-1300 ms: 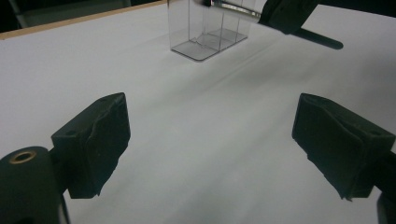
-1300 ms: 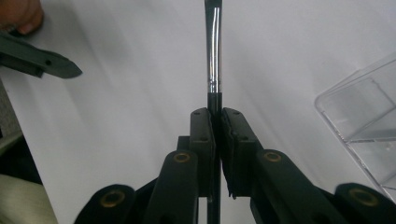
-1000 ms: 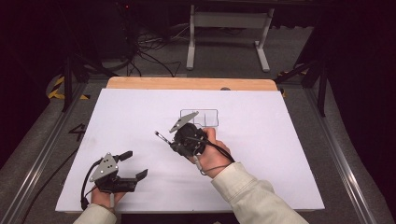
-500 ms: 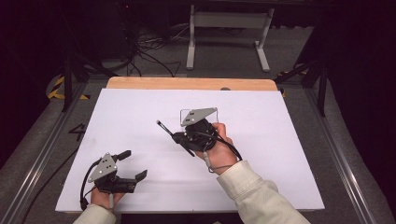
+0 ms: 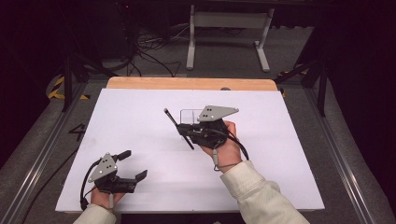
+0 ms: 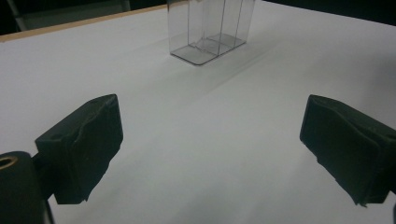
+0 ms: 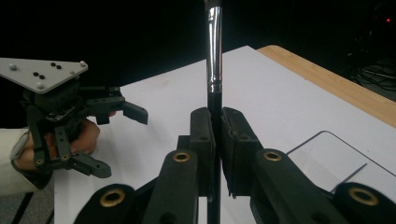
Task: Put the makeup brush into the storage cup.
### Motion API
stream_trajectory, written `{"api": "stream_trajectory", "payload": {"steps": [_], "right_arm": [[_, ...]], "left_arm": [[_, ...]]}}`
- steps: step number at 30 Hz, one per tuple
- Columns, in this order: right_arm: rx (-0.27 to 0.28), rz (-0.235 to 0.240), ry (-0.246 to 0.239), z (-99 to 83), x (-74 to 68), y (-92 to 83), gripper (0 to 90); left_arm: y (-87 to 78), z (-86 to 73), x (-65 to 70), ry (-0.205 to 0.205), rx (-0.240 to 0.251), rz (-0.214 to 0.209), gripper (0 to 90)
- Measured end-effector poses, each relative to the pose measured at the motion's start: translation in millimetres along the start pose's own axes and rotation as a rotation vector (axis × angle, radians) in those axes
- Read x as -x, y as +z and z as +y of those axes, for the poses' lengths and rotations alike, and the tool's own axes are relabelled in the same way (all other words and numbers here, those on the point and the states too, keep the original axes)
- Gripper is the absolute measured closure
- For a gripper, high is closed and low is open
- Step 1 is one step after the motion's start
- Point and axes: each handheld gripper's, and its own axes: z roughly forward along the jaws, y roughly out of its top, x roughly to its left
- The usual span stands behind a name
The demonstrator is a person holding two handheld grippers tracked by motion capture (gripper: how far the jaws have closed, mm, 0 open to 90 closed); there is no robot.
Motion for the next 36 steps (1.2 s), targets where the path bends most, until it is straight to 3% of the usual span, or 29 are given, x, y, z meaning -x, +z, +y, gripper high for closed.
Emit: {"api": "stream_trajectory", "payload": {"steps": [9,18,27,36], "right_arm": [[0.101,-0.023,-0.022,-7.1,2.3,-6.0,83.6],[0.2,-0.068,0.004,-13.4,9.2,-13.5,83.7],[0.238,-0.098,0.028,-18.1,20.1,-10.9,83.7],[0.273,-0.175,0.052,-18.4,32.7,-5.1,83.6]], "left_arm": [[-0.3,0.0,-0.2,0.001,0.005,0.002,6.5],[-0.2,0.0,-0.1,0.001,0.005,0.002,6.6],[-0.3,0.1,0.0,0.003,0.002,0.001,6.9],[-0.2,0.1,0.0,0.007,0.0,-0.005,7.5]]}}
